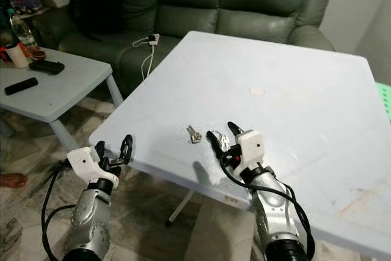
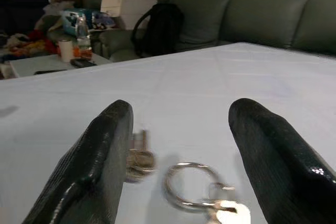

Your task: Hang keys on a hook

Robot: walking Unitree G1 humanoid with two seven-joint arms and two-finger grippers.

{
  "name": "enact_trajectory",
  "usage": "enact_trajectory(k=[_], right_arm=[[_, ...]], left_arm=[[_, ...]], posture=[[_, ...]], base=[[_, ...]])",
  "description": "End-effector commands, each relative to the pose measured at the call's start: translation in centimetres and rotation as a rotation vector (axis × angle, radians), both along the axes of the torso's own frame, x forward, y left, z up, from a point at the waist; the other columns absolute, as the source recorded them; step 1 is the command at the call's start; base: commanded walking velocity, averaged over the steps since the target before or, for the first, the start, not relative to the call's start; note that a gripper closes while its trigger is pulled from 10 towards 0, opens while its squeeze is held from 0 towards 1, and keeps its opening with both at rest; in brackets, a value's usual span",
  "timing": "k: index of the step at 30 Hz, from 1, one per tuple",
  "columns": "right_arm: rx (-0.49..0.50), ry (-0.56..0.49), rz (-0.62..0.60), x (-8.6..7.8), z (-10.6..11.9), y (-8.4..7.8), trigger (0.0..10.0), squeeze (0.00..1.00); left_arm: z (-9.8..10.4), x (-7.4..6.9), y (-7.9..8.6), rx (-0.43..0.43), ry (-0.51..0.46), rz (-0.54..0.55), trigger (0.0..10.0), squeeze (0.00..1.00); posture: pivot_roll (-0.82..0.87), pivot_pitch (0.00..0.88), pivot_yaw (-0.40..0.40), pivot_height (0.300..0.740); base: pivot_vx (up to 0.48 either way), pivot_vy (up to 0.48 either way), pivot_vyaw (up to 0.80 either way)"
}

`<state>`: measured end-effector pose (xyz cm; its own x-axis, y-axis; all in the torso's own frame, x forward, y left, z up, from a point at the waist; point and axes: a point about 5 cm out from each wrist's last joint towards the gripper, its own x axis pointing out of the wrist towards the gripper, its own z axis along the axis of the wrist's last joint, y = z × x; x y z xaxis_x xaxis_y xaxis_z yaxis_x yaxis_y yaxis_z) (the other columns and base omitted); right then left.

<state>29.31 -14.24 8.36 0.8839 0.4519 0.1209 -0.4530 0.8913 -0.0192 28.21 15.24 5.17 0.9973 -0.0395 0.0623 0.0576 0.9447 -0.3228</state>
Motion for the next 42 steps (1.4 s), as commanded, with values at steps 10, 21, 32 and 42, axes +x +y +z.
enact_trajectory(k=[10,21,32,42], right_arm=[[0.008,0.006,0.013,0.1,0.2,0.4,10.0,0.00],[0.013,0.005,0.005,0.6,0.7,0.6,10.0,0.00],[-0.060,-0.061,0.035,1.9,2.7,2.2,10.0,0.00],[-0.126,-0.097,0.090,3.9,4.5,2.5,10.0,0.00]], left_arm=[[1.3,1.1,-1.0,0.073,-0.019,-0.033,10.0,0.00],[2.1,1.3,-1.8,0.082,-0.044,-0.063,10.0,0.00],[3.6,1.3,-3.0,0.113,-0.073,-0.120,10.0,0.00],[4.5,1.1,-4.3,0.116,-0.094,-0.177,10.0,0.00]], posture=[[0.01,0.000,-0.040,0.740],[0.02,0.000,-0.041,0.740],[0.03,0.000,-0.038,0.740],[0.03,0.000,-0.040,0.740]], base=[[0.000,0.000,0.00],[0.000,0.000,0.00],[0.000,0.000,0.00],[0.000,0.000,0.00]])
